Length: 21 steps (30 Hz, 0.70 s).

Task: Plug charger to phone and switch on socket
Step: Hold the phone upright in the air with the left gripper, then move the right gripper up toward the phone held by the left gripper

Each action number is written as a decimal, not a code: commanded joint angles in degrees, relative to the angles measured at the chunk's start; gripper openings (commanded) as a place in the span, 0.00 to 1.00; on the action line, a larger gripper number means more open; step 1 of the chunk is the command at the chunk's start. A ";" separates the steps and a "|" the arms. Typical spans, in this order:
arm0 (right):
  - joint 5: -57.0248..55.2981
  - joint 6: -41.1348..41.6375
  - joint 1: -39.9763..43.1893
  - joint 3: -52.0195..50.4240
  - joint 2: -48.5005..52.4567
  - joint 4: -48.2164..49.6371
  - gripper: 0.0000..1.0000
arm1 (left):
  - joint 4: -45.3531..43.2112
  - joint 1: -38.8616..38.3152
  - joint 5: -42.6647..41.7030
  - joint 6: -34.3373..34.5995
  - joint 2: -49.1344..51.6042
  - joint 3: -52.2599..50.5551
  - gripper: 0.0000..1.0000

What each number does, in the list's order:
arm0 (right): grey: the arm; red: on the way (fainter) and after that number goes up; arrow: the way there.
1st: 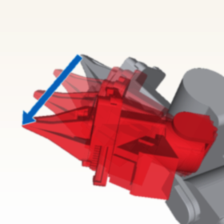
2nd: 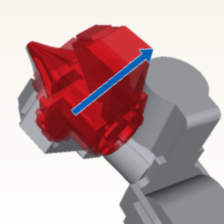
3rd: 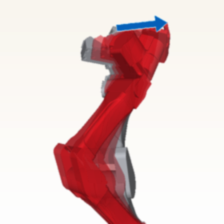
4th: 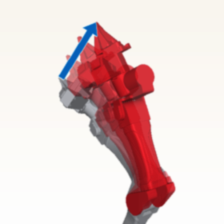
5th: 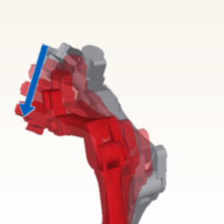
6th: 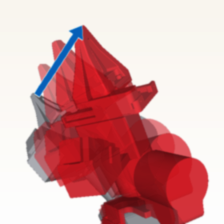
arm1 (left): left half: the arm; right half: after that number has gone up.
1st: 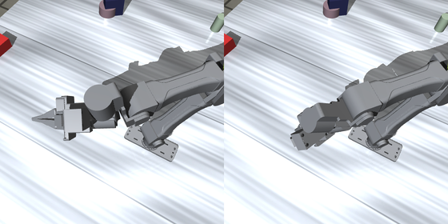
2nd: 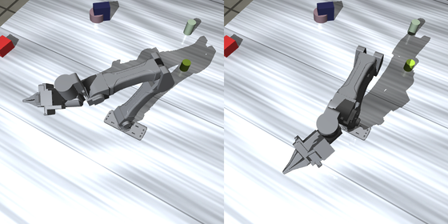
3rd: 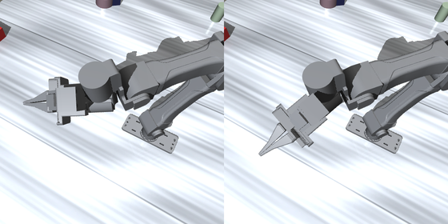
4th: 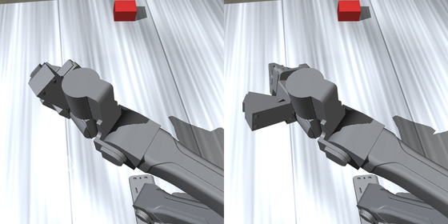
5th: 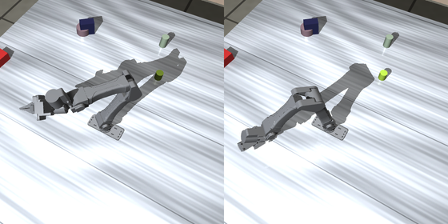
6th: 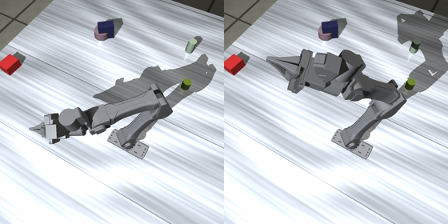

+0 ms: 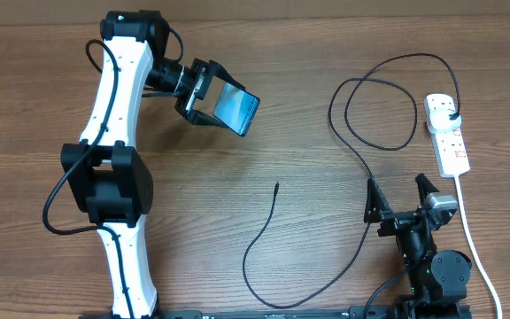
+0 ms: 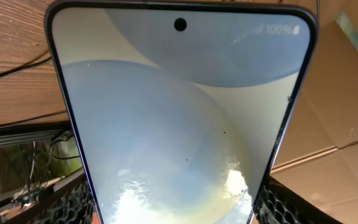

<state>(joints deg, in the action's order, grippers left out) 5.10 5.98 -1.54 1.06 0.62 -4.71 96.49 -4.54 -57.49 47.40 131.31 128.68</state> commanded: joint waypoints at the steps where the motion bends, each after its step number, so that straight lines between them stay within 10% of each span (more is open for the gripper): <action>1: -0.46 -0.04 -0.33 -0.61 -0.46 0.28 1.00 | 0.35 -0.37 -0.79 -1.57 0.15 1.70 0.04; 21: 1.55 0.72 -0.33 4.24 -0.46 12.22 1.00 | 0.35 -0.37 -2.60 -1.53 0.15 1.70 0.04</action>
<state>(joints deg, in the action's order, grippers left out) 5.87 5.98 -1.54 1.28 0.62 8.62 96.49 -4.54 -57.23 47.40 131.31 128.68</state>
